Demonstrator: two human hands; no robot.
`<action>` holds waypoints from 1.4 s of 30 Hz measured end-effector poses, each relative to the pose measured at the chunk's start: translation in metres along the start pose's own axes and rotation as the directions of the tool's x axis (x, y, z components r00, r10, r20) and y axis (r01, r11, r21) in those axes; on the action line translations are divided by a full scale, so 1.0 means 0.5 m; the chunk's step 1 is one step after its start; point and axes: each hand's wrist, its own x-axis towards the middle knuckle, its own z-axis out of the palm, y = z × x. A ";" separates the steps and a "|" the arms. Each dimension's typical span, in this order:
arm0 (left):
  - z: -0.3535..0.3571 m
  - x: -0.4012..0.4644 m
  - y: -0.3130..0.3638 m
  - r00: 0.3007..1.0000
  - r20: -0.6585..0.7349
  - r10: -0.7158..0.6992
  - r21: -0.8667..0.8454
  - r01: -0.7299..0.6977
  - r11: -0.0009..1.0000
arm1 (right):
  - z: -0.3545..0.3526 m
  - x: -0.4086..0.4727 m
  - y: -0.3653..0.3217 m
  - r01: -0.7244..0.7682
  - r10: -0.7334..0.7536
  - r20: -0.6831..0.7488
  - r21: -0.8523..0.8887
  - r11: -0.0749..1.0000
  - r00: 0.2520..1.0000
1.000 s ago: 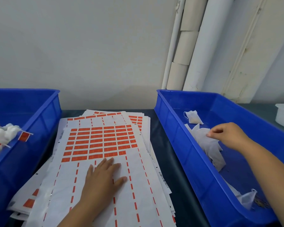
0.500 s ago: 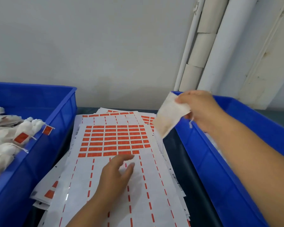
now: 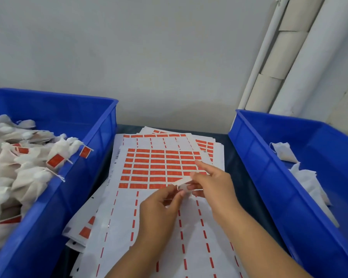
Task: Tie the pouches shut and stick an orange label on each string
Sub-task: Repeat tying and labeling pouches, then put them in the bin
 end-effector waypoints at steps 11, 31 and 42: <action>-0.003 -0.004 -0.005 0.990 0.056 0.127 0.124 -0.134 0.983 | -0.026 -0.029 0.108 0.723 -0.764 0.128 -0.450 0.524 0.633; -0.052 0.013 0.049 0.828 0.380 -0.412 -0.620 0.559 0.551 | -0.057 -0.002 0.096 0.711 -0.752 0.136 -0.467 0.525 0.645; -0.066 0.030 0.040 0.774 0.451 -0.445 -0.746 0.600 0.288 | -0.046 -0.026 0.078 0.227 -0.014 0.535 -0.334 0.915 0.845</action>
